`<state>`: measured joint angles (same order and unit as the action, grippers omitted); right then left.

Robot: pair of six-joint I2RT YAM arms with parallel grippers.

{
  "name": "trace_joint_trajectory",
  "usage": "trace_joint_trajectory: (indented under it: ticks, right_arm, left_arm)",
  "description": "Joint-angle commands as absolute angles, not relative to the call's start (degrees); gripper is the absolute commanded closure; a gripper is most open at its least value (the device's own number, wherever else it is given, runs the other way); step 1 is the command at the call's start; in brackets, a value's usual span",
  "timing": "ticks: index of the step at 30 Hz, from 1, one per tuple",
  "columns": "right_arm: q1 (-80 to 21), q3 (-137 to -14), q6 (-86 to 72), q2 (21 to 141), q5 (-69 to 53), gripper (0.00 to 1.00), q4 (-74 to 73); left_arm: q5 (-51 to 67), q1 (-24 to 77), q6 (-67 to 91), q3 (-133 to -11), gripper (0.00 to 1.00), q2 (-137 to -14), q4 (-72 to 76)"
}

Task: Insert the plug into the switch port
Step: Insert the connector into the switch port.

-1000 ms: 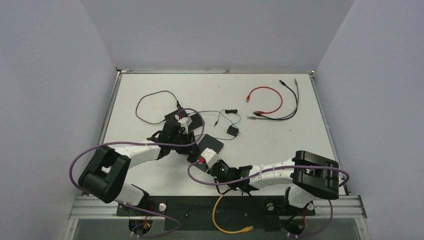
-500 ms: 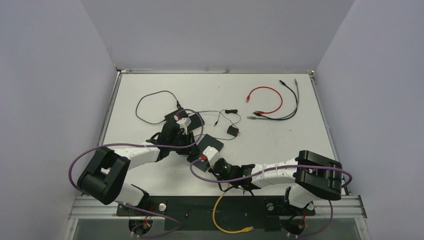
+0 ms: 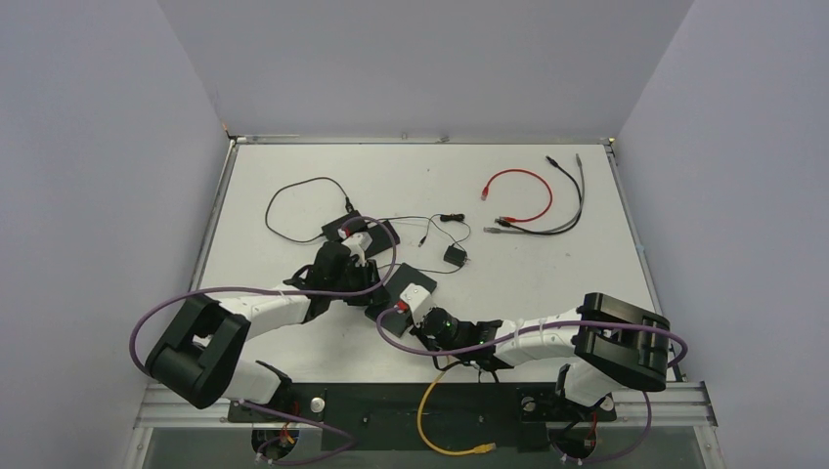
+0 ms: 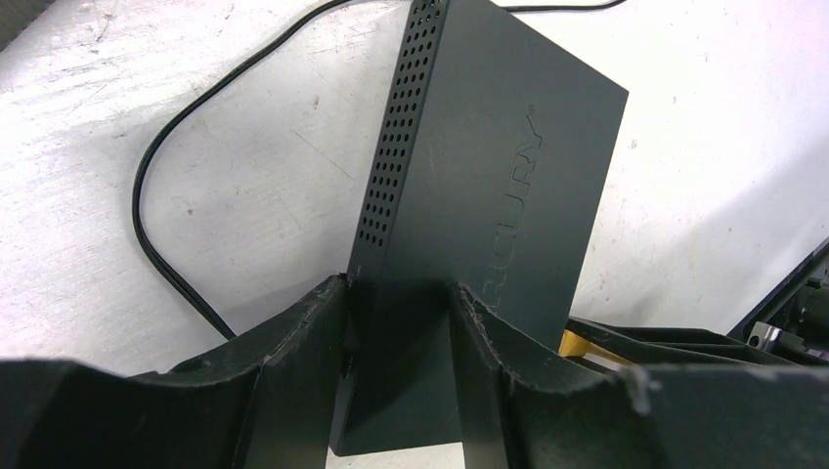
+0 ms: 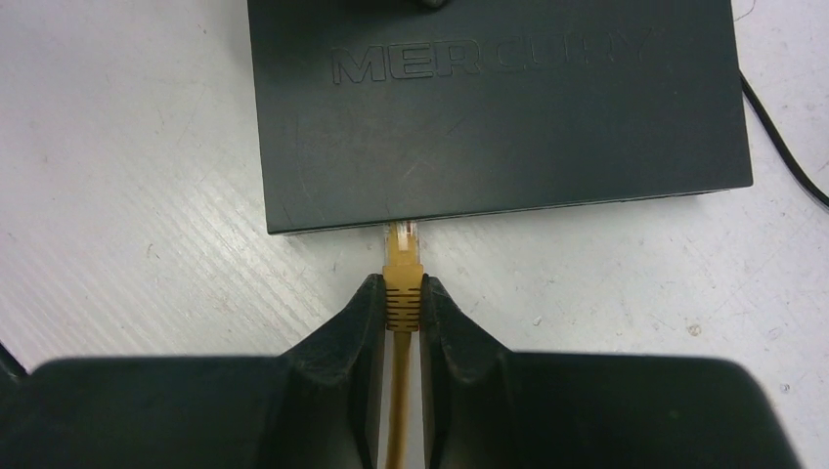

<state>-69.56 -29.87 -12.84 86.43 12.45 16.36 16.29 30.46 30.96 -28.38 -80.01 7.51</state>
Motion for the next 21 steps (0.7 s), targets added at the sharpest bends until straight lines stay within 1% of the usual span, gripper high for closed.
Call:
trace_joint_trajectory:
  ticks: [1,12,21]
  right_arm:
    - [-67.91,-30.53,-11.87,84.56,14.87,1.00,31.30]
    - [-67.36,-31.53,-8.46,84.97,16.00,1.00,33.25]
    - [-66.71,-34.15,-5.69,84.91,13.48,1.00,34.32]
  left_arm:
    - [22.61,33.63,33.59,-27.18,0.62,-78.11,6.94]
    - [21.68,37.22,35.35,-25.85,0.62,-76.81,7.27]
    - [20.73,41.11,37.92,-24.76,0.63,-75.68,8.37]
